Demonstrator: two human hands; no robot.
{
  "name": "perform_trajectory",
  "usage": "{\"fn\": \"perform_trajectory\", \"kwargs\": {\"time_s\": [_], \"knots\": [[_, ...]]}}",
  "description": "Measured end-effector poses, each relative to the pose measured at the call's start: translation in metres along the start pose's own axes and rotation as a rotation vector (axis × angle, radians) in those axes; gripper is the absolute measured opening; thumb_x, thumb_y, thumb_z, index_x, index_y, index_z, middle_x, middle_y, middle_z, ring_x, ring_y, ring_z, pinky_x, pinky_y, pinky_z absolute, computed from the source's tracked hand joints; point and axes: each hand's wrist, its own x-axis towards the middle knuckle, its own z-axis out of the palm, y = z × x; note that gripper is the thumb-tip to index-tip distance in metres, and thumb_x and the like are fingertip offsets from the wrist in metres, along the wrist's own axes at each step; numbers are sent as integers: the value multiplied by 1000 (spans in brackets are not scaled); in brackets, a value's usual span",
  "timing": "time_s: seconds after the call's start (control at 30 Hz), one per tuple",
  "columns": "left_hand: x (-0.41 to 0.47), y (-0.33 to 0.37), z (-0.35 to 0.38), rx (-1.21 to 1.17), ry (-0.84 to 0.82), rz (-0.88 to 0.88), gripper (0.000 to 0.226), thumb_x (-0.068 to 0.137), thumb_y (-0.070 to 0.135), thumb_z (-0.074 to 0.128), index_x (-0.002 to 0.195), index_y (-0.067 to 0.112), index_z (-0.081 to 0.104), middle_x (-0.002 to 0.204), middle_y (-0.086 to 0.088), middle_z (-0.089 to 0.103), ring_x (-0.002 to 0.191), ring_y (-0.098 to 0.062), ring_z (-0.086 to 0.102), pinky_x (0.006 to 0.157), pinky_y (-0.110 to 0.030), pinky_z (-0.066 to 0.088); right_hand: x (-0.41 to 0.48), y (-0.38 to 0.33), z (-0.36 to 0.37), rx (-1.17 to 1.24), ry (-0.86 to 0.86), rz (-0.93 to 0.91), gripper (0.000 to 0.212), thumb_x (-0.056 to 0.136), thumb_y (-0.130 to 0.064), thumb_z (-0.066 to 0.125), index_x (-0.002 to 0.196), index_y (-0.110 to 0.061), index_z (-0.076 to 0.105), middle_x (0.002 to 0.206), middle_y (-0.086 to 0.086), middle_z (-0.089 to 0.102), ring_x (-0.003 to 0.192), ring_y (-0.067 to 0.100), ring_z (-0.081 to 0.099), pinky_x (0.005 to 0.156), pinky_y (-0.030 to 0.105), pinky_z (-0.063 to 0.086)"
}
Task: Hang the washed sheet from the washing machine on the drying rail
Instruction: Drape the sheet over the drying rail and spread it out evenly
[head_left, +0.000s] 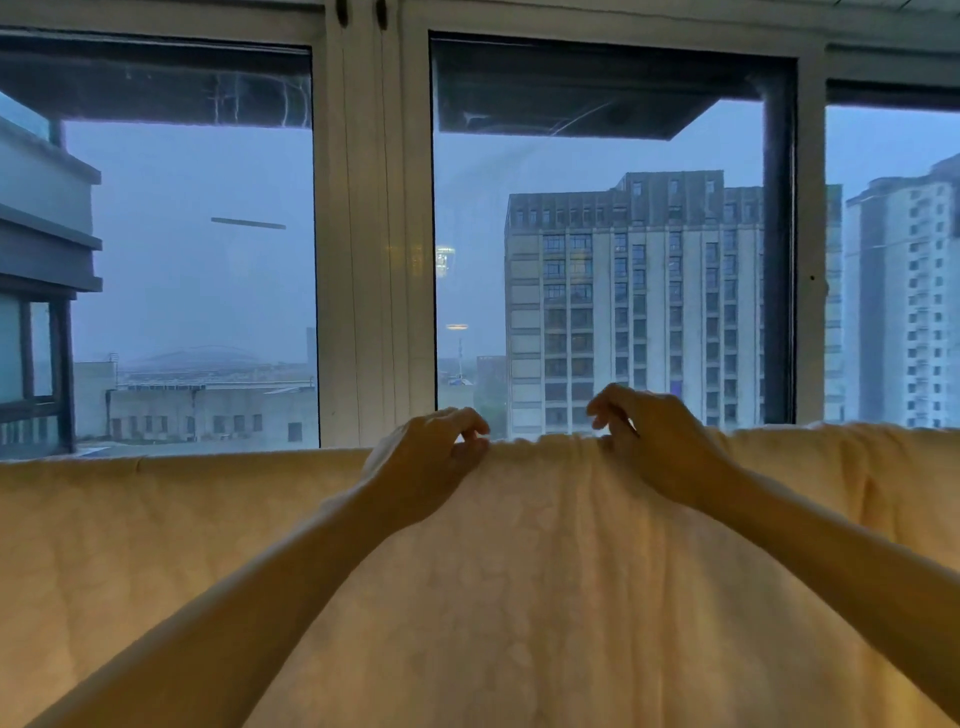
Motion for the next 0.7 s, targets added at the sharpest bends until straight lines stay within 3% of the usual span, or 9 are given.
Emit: {"fn": "perform_trajectory", "kwargs": {"time_s": [0.13,0.23,0.3,0.37,0.43,0.5,0.63,0.7], "knots": [[15,30,19,33,-53,170,32,99,38,38,120,24,58,118,7,63,95,-7,63,78,-20,52,-12,36,-25,-92,-52,102,21,91,-8,51,107,-16,62,100,-4,64,87,7,59,84,27,49],[27,50,38,25,-96,279,50,96,49,23,122,22,56,117,4,61,98,-10,61,84,-31,54,-26,55,-35,-162,-116,108,14,90,-10,54,101,-18,60,90,-1,64,79,7,60,82,31,53],[34,61,47,-22,-88,227,46,95,51,30,121,23,56,116,5,61,99,-10,60,87,-36,52,-32,59,-38,-169,-117,82,9,92,-13,54,97,-17,61,86,-1,63,76,6,58,83,32,52],[38,66,58,-69,5,184,46,92,58,32,111,28,61,105,12,64,89,-6,62,84,-37,52,-35,63,-41,-159,-100,60,14,93,-14,53,103,-16,63,94,2,67,82,4,58,87,22,47],[38,67,63,-118,98,163,55,86,66,26,99,32,67,91,15,67,79,-4,63,77,-38,53,-36,67,-44,-156,-92,49,20,95,-16,53,110,-15,65,101,1,69,86,-1,55,82,8,38],[39,62,68,-161,148,134,54,83,66,30,94,33,71,84,16,69,75,-5,64,71,-38,55,-35,71,-45,-164,-66,31,19,94,-18,54,108,-15,67,100,-1,70,82,-6,53,76,2,35],[41,64,65,-159,236,82,38,85,57,44,87,32,73,79,15,72,71,-7,66,68,-37,56,-28,81,-51,-267,8,69,16,94,-13,54,102,-16,68,94,1,71,81,7,63,85,22,48],[45,68,65,-155,287,20,23,90,44,54,85,31,73,79,14,72,71,-7,66,70,-34,56,-31,97,-60,-304,101,146,17,94,-8,52,98,-13,68,88,4,71,78,15,66,81,29,52]]}}
